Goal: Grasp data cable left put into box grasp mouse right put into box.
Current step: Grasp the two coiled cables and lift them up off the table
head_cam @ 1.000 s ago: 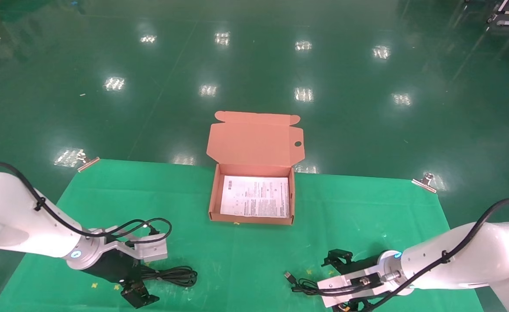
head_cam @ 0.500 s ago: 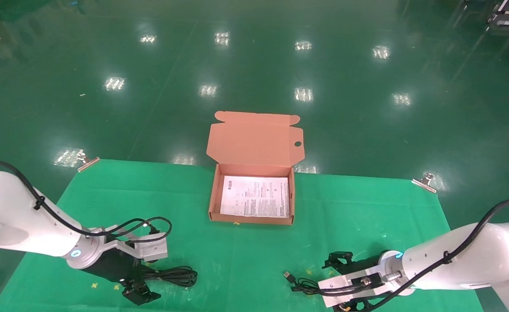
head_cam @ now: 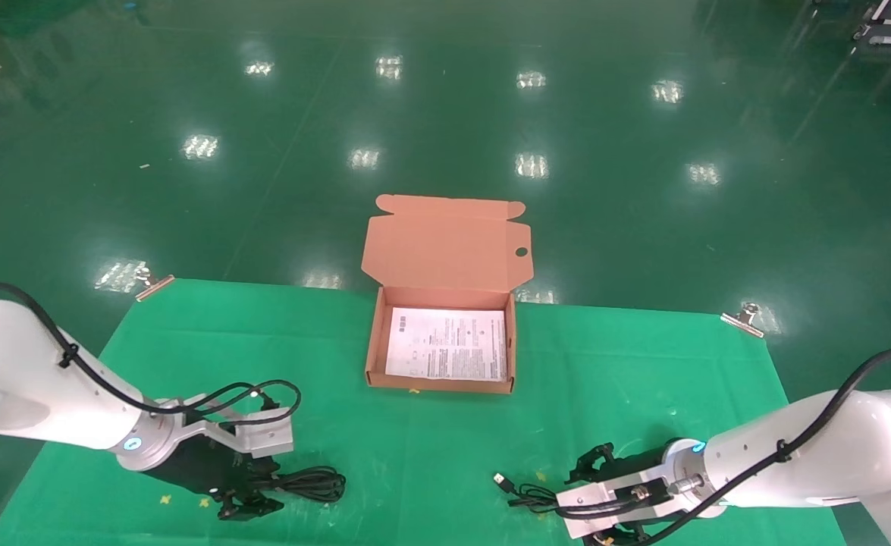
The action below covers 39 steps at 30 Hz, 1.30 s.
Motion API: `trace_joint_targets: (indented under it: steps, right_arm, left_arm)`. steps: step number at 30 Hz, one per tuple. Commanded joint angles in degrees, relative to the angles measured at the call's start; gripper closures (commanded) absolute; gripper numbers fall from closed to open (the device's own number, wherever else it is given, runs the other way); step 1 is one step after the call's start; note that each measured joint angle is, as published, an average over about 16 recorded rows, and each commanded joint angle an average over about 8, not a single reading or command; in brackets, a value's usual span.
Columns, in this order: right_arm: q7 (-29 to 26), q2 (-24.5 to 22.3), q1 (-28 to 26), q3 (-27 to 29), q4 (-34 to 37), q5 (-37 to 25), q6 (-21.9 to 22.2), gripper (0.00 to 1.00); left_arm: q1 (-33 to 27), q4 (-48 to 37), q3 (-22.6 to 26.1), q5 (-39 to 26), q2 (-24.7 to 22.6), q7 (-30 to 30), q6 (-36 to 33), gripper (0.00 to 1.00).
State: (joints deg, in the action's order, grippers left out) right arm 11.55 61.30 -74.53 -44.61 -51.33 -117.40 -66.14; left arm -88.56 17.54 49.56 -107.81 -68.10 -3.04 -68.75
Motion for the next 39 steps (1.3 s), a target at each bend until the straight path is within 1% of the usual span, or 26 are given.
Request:
trace_joint_targets:
  steps: [1, 16, 22, 26, 30, 35, 39]
  right_arm:
    - [0.0, 0.0, 0.0, 0.0, 0.0, 0.0, 0.0, 1.00]
    - [0.0, -0.1, 0.0, 0.0, -0.1, 0.0, -0.1, 1.00]
    - [-0.1, -0.1, -0.1, 0.1, -0.1, 0.1, -0.1, 1.00]
    - [-0.7, -1.2, -0.8, 1.1, -0.9, 1.3, -0.4, 1.00]
    - [-1.9, -4.2, -2.0, 3.5, -3.3, 3.8, -0.3, 1.00]
    - [-4.2, -8.1, -4.3, 7.2, -6.1, 6.7, 0.8, 1.00]
    - [-5.8, -9.4, -7.7, 9.7, -6.8, 8.0, 2.2, 1.00]
  left_arm:
    - [0.0, 0.1, 0.0, 0.0, 0.0, 0.0, 0.0, 1.00]
    - [-0.1, 0.3, 0.1, -0.3, 0.1, 0.0, 0.0, 1.00]
    - [-1.5, 2.8, 0.9, -1.8, 0.6, 0.2, 0.3, 1.00]
    - [-2.2, 6.7, 0.6, -1.4, 2.3, -0.1, -0.8, 1.00]
    - [-2.4, 12.4, 0.2, -1.2, 4.6, -0.9, -1.8, 1.00]
    - [-2.9, 22.1, 0.1, -2.2, 7.9, -3.6, -2.1, 1.00]
    - [-3.5, 30.5, -0.2, -3.5, 10.2, -6.7, -1.9, 1.00]
